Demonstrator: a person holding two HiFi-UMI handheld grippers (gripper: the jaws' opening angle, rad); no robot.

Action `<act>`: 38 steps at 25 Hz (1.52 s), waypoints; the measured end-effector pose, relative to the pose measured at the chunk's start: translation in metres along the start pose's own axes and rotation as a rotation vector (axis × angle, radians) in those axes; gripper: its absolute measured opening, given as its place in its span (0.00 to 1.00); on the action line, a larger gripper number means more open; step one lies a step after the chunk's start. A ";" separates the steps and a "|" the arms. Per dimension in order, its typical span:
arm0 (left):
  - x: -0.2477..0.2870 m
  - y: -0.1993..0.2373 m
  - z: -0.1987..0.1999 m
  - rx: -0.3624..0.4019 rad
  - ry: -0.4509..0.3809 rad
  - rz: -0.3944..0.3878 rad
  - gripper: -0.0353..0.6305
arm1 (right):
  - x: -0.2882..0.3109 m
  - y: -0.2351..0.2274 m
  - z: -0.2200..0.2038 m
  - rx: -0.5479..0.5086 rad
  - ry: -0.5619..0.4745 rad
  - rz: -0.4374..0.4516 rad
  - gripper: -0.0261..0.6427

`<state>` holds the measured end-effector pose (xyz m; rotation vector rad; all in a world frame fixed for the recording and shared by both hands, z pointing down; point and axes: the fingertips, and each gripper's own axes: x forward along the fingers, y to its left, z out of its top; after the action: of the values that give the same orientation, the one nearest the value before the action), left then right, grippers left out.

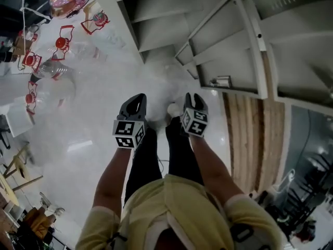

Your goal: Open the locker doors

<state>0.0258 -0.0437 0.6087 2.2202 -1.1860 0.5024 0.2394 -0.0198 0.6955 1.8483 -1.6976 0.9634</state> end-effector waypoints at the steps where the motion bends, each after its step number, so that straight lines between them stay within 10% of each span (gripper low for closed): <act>1: -0.004 -0.002 0.004 -0.004 0.000 -0.002 0.06 | -0.007 0.003 0.006 0.008 -0.011 0.005 0.22; 21: -0.067 -0.027 0.089 0.017 -0.067 -0.053 0.06 | -0.129 0.058 0.127 -0.048 -0.246 0.152 0.16; 38: -0.121 -0.054 0.141 0.080 -0.173 -0.114 0.06 | -0.201 0.073 0.142 -0.083 -0.299 0.195 0.05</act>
<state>0.0150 -0.0329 0.4154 2.4245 -1.1343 0.3223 0.1955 0.0005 0.4434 1.8715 -2.0941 0.7000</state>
